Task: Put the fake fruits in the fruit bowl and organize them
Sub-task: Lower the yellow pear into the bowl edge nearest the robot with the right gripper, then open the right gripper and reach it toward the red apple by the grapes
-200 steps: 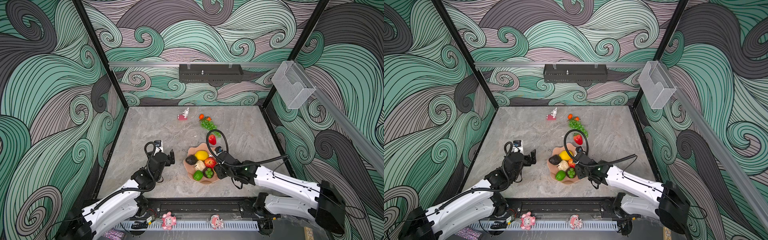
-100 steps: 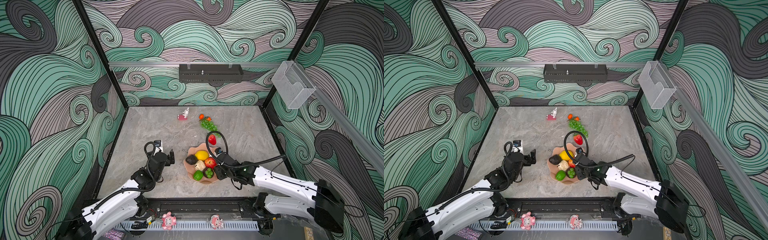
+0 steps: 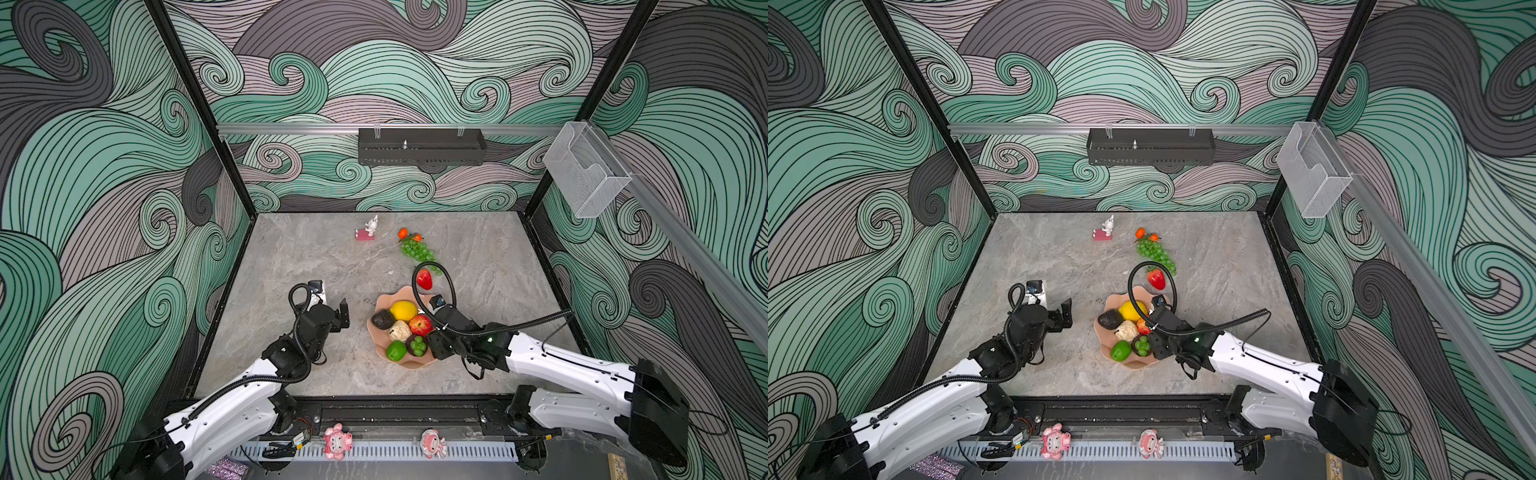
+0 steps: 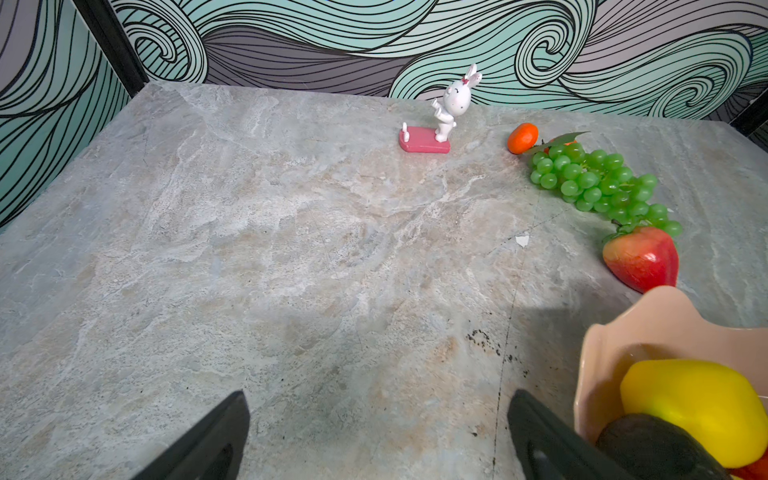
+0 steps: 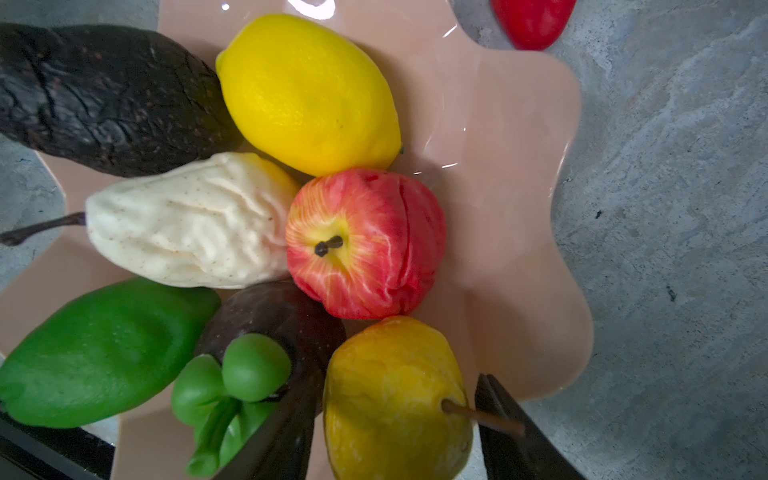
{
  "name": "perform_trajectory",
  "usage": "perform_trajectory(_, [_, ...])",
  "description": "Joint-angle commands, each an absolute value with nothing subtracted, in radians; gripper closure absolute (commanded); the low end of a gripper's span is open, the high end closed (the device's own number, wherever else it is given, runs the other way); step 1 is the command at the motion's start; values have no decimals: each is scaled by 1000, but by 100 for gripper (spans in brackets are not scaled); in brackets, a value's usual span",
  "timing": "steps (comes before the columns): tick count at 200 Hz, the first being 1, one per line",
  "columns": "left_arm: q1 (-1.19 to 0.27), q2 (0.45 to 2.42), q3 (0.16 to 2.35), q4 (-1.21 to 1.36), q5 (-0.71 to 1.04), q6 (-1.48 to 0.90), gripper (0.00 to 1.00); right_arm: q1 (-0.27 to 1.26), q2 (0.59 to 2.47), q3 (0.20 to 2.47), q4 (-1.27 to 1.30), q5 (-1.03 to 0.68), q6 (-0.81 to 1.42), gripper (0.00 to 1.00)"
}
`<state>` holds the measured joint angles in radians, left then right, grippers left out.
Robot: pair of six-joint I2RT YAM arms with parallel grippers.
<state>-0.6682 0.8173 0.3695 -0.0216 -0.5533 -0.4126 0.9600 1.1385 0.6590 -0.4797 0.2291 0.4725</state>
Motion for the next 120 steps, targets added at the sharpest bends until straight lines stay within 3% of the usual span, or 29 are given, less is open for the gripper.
perform_trajectory(1, [-658,824,374,0,-549,-419,1,957,1112,678,-507,246,475,35])
perform_trajectory(43, [-657,823,376,-3,-547,-422,1,945,1058,726,-569,273,447,25])
perform_trajectory(82, [-653,823,380,-7,-526,-421,1,844,1004,808,-618,236,361,20])
perform_trajectory(120, [-652,824,380,0,-494,-405,1,722,1091,926,-613,153,272,18])
